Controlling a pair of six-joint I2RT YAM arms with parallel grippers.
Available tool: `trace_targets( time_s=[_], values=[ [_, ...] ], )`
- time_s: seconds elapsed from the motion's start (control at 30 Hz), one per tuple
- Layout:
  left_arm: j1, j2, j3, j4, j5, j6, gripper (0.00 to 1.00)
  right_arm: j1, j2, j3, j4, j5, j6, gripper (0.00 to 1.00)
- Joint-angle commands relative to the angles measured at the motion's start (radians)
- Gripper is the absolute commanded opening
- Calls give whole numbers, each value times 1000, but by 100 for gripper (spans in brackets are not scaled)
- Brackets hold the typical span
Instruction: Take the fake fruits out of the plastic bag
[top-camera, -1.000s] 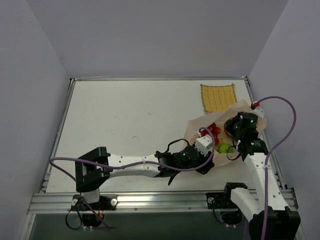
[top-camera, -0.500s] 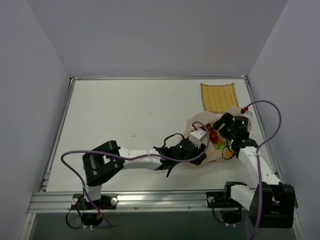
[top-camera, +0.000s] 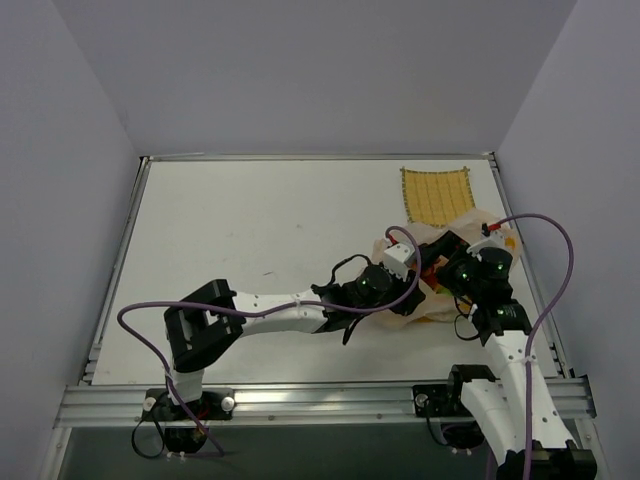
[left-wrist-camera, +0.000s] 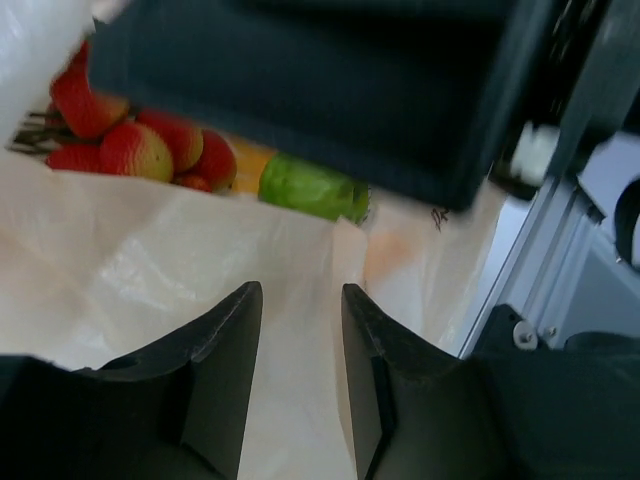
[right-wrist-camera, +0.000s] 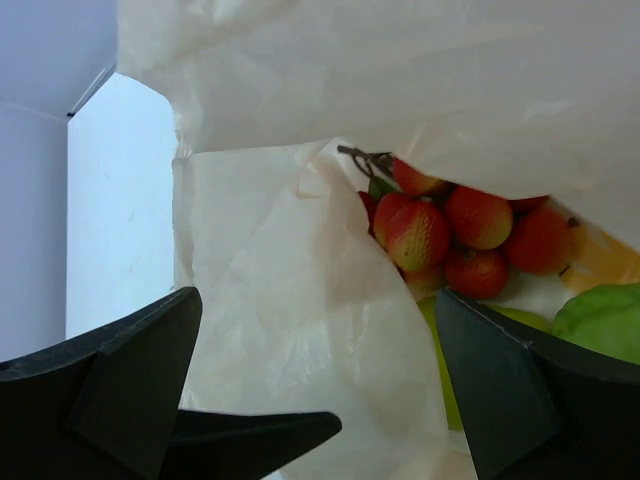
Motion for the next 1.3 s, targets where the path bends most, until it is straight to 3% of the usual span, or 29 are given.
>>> trace_targets(
  time_s=[0.0,0.17,0.2,0.27,0.3,0.43,0.5,0.6,0.83,0.9,1.07,1.27],
  values=[
    [18,-13,69,42,-9,-37,35,6,-30,52,-55,-142,33,97],
    [26,-33,45,66,-16,-48,31,6,-81,120,-121,-136,32,81],
    [26,-34,39,69,-13,-50,30,6,-91,158,-138,-119,30,71],
    [26,-38,19,77,-7,-56,29,6,-98,196,-146,-50,17,66],
    [26,-38,11,86,-7,-62,29,6,-96,238,-150,-17,12,58],
    [26,-42,-26,99,-4,-66,28,6,-49,345,-210,209,-58,54],
    [25,-42,-41,111,0,-71,27,6,-18,364,-210,379,-95,42],
    [23,-28,-52,132,16,-77,26,6,92,365,-187,536,-121,31],
    [20,-10,-87,172,43,-79,25,-83,283,286,35,545,-134,15],
    [17,-2,-100,186,48,-80,25,-146,365,255,104,445,-117,10],
    [14,16,-123,214,48,-80,25,-212,513,166,242,415,-74,7],
    [3,47,-126,214,50,-83,25,-215,534,68,276,430,-14,9]
  ],
)
